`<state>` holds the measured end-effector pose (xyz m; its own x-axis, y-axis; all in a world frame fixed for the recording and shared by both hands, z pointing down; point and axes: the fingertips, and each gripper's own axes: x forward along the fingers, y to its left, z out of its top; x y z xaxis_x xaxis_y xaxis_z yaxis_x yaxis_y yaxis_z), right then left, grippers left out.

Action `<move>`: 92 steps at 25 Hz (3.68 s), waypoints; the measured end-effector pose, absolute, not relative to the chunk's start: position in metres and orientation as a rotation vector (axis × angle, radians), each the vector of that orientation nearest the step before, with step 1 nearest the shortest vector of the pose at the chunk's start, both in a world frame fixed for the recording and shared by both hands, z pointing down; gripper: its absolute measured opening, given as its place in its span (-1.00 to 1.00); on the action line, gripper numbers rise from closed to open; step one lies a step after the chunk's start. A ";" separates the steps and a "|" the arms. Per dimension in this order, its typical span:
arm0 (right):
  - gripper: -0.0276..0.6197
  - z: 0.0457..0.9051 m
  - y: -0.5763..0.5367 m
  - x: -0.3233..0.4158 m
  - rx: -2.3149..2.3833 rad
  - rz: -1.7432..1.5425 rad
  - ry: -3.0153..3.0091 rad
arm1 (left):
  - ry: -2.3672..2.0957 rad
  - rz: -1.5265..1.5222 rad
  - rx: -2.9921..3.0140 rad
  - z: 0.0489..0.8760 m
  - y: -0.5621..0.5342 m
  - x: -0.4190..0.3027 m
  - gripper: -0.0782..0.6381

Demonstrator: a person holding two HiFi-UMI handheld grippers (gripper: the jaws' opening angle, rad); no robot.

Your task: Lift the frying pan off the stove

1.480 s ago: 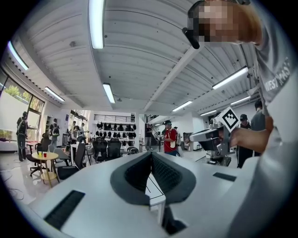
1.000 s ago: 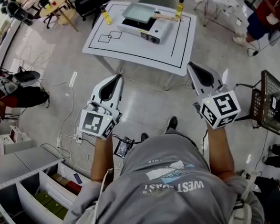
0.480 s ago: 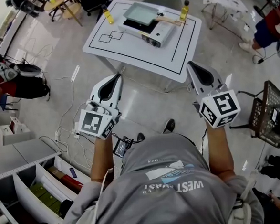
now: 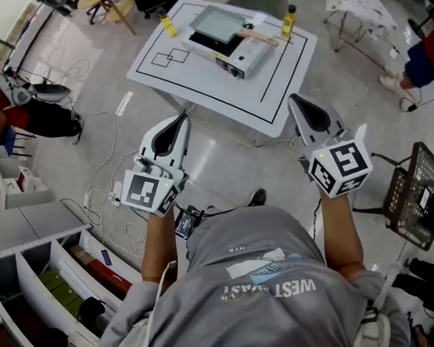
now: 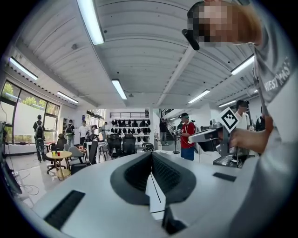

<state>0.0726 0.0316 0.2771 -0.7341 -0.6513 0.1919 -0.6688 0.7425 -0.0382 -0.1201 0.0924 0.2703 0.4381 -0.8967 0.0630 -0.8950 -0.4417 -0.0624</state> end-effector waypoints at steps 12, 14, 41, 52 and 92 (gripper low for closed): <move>-0.88 0.304 -0.001 0.102 1.094 0.239 -2.764 | 1.611 -0.178 -2.694 0.282 0.053 -0.092 -0.79; -0.88 0.308 -0.012 0.105 1.140 0.239 -2.743 | 1.555 -0.161 -2.734 0.289 0.035 -0.088 -0.79; -0.88 0.295 -0.105 0.083 1.494 0.203 -2.509 | 1.108 -0.037 -2.945 0.284 -0.136 -0.101 -0.79; -0.88 0.290 -0.111 0.069 1.556 0.163 -2.419 | 1.022 0.030 -3.029 0.300 -0.162 -0.113 -0.79; -0.88 0.334 -0.242 0.108 1.291 0.253 -2.505 | 1.398 -0.075 -3.282 0.436 -0.273 -0.065 -0.79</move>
